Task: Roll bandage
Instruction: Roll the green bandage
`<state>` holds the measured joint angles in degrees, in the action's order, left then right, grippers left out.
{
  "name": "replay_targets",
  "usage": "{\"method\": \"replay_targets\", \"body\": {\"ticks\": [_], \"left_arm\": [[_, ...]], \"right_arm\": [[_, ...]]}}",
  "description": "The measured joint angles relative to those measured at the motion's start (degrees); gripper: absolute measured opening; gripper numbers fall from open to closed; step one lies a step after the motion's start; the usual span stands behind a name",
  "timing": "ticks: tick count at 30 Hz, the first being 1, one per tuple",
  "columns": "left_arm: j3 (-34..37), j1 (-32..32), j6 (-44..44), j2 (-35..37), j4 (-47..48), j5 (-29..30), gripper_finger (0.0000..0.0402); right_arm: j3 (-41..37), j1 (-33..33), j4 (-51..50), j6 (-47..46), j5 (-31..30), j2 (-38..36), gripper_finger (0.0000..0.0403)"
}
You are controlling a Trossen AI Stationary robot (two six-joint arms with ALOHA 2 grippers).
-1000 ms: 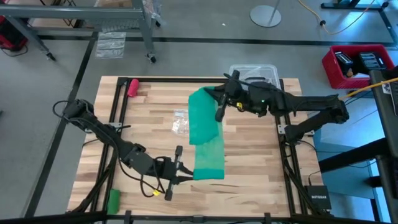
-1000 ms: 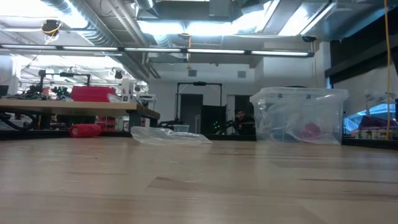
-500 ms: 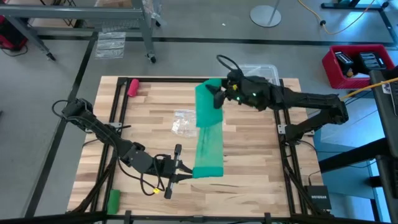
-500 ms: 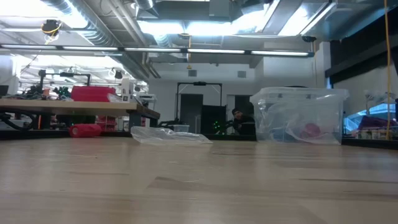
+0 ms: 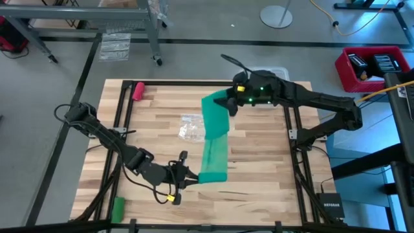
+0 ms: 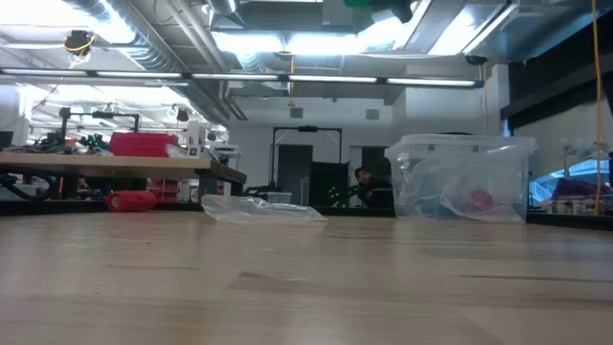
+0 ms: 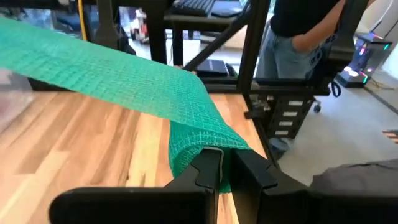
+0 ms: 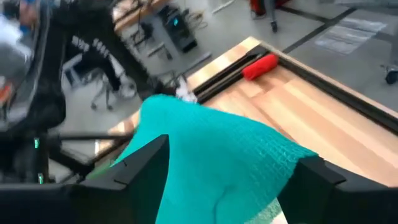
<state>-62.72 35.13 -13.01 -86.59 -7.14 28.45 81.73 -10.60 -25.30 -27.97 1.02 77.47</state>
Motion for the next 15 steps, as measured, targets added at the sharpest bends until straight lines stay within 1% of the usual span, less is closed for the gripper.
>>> {"method": "replay_targets", "body": {"ticks": [4, 6, 8, 12, 15], "left_arm": [[0.00, 0.02, -0.61, -0.02, 0.46, 0.04, 0.0017], [0.00, 0.01, -0.75, -0.02, 0.59, 0.07, 0.0017], [0.00, 0.01, -0.75, -0.02, 0.53, 0.07, 0.0017], [0.00, 0.01, -0.81, -0.01, -0.78, 0.49, 0.0017], [0.00, -0.04, -1.09, -0.07, -2.63, 0.61, 0.0017]], "right_arm": [[0.00, 0.01, -0.36, 2.67, 1.56, 0.37, 0.0257], [0.00, 0.01, -0.20, 1.83, 4.00, 0.37, 0.0257], [0.00, 0.07, 0.56, 0.30, 4.93, 0.37, 0.0257], [-0.02, 0.07, 4.92, -6.85, 2.73, 0.37, 0.0257], [-0.04, 1.20, 10.67, -8.96, -0.84, 0.38, 0.0257]]}}
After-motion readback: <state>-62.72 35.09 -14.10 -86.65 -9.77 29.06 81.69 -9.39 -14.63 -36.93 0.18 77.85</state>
